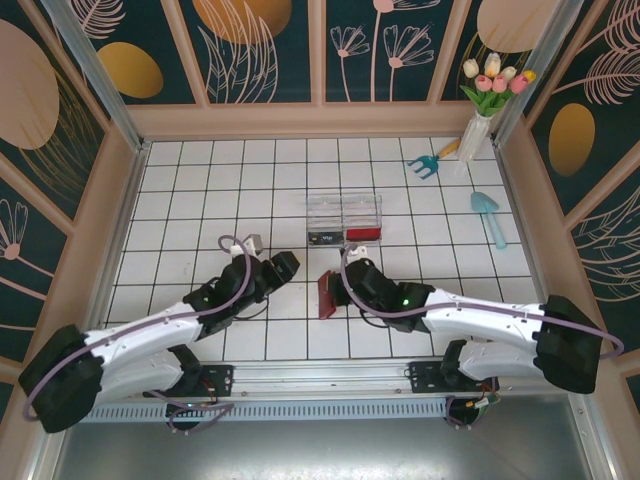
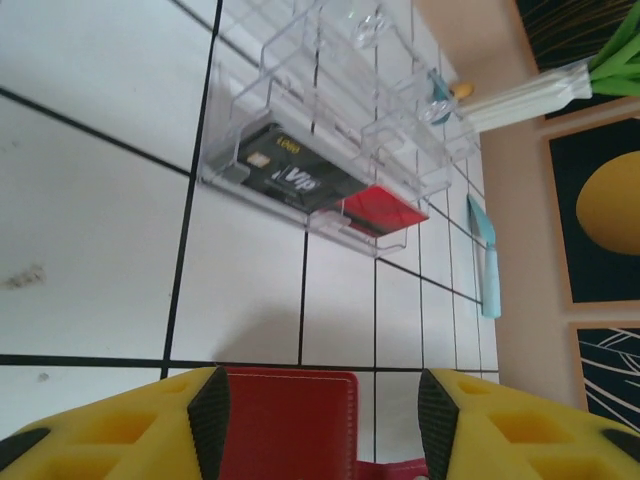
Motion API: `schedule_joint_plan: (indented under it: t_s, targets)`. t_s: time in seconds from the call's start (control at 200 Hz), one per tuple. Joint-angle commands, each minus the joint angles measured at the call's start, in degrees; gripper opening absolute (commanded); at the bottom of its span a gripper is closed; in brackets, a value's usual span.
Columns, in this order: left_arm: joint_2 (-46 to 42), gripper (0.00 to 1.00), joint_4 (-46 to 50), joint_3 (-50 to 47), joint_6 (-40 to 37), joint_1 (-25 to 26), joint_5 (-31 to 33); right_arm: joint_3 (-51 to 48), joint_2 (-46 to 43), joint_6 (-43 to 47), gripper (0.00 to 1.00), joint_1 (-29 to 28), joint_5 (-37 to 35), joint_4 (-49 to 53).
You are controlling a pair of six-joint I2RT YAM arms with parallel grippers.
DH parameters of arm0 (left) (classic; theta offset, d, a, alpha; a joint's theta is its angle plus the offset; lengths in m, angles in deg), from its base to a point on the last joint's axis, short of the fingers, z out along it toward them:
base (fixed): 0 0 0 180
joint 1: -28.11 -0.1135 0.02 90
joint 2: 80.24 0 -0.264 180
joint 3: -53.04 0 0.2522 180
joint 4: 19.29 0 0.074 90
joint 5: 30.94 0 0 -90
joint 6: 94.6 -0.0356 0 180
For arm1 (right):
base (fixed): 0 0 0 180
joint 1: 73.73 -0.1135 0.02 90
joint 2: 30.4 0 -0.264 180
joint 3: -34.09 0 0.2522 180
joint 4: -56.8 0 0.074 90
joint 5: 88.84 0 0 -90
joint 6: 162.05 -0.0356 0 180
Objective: Take the credit cards out of the card holder
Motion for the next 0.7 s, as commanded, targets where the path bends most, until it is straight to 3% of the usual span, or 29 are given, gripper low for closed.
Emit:
schedule_joint_plan:
  t_s: [0.0, 0.29, 0.696]
  targets:
    - [-3.9, 0.53, 7.5, -1.0, -3.8, -0.3, 3.8, 3.6, 2.9, 0.4, 0.0, 0.3, 2.0, -3.2]
    - [-5.2, 0.46, 6.9, -2.3, -4.8, -0.3, 1.3, 0.3, -0.9, -1.8, 0.0, 1.9, -0.3, -2.0]
    - [6.8, 0.34, 3.0, 0.3, -7.3, 0.2, -3.8, -13.4, -5.0, -3.3, 0.0, 9.7, 1.4, -4.0]
